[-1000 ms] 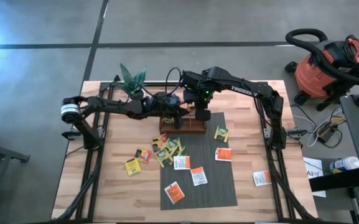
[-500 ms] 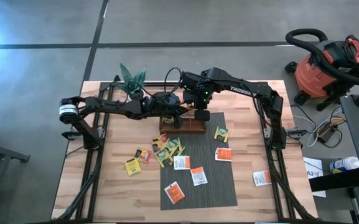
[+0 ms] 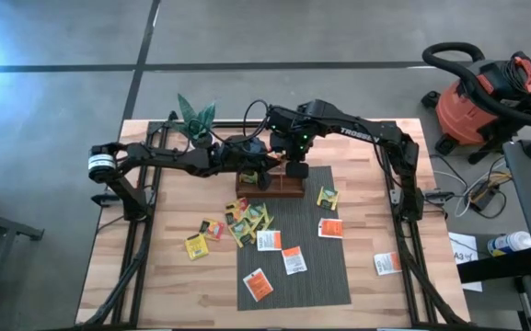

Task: Pick & Place Tea
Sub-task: Put the orange tea bag into the right compartment of the wooden organizer

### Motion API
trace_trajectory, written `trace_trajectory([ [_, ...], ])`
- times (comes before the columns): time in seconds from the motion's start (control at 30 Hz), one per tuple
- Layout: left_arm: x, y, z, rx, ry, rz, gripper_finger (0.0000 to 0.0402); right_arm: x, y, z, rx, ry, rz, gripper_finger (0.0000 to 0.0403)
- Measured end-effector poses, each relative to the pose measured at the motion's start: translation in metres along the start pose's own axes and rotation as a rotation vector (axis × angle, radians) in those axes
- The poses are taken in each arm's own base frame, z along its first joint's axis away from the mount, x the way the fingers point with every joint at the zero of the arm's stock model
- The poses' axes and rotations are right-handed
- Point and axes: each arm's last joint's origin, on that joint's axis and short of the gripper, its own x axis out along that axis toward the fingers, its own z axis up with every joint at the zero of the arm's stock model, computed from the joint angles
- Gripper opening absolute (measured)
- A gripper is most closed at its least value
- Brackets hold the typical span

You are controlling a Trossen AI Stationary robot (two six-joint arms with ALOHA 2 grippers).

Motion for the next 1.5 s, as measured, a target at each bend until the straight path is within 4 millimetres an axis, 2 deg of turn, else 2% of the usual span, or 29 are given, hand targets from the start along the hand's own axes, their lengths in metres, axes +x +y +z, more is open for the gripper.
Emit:
trace_trajectory([
  [0.17, 0.0, 0.0, 0.0, 0.012, 0.0, -0.001, 0.0, -0.001, 0.001, 0.0, -0.034, -0.007, 0.048, 0.0009],
  [0.53, 0.0, 0.0, 0.0, 0.013, 0.001, -0.001, 0.0005, -0.001, 0.002, -0.001, -0.052, 0.006, 0.039, 0.0008],
  [0.9, -0.007, -0.004, 0.003, -0.002, 0.013, 0.008, 0.012, -0.001, -0.001, -0.003, -0.047, 0.03, -0.018, 0.0008],
  [1.07, -0.021, -0.004, 0.01, -0.002, 0.034, 0.026, 0.0135, -0.001, -0.004, -0.006, -0.037, 0.049, -0.017, 0.0008],
  [1.2, -0.036, -0.004, 0.009, 0.015, 0.121, 0.066, 0.0135, 0.004, -0.003, -0.011, -0.026, 0.104, 0.017, 0.0008],
  [1.33, -0.055, -0.004, 0.01, 0.025, 0.193, 0.084, 0.0135, 0.021, 0.0, -0.014, -0.014, 0.141, 0.089, 0.0008],
  [1.5, -0.08, -0.004, 0.016, 0.026, 0.167, 0.101, 0.0135, 0.041, 0.001, -0.017, -0.002, 0.163, 0.095, 0.0008],
])
